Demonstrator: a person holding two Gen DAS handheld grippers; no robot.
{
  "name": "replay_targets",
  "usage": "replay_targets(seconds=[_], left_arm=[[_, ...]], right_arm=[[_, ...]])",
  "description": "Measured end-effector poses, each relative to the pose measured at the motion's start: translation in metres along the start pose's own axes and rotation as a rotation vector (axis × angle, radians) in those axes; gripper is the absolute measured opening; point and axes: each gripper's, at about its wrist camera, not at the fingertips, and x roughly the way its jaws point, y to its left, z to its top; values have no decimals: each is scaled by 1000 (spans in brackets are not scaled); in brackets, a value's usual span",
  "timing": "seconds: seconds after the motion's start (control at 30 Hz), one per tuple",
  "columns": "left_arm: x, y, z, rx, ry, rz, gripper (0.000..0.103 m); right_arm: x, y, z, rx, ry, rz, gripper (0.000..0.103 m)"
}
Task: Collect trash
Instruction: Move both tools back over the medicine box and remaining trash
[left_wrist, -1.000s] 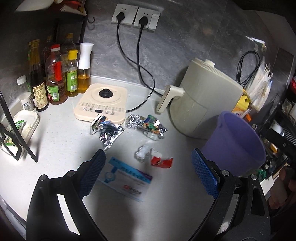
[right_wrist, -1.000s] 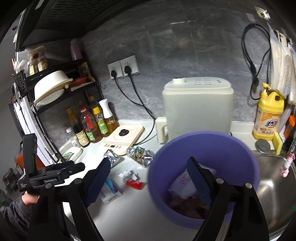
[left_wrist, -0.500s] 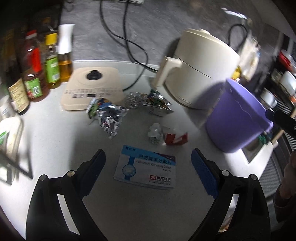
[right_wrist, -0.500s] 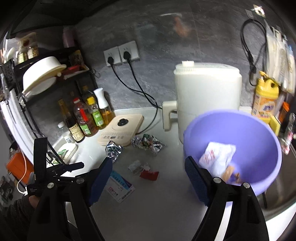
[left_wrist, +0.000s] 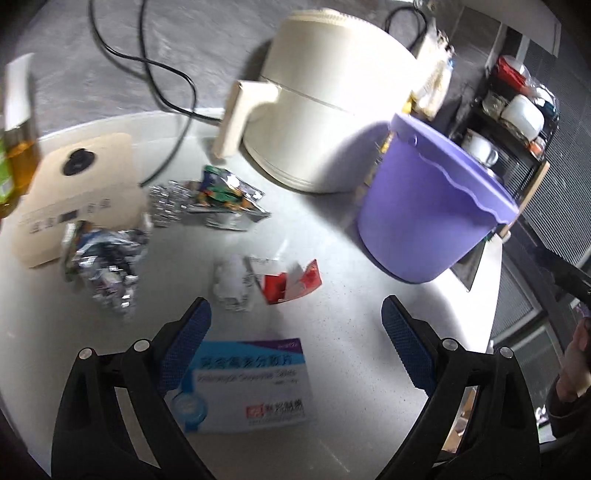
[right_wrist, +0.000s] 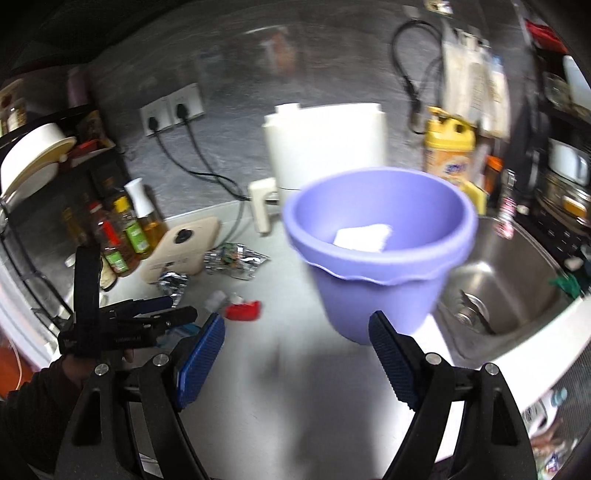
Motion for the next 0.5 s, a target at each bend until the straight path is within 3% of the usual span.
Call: replay_targets(seconds=[0.27,0.5], left_arm=[[29,7,-8,-11,84,-25,92],[14,17,-19,-27,72,-31,92]], right_arm=[[-2,-11,-14,28,25,-53,79],[16,1,-21,10,62,-15,79]])
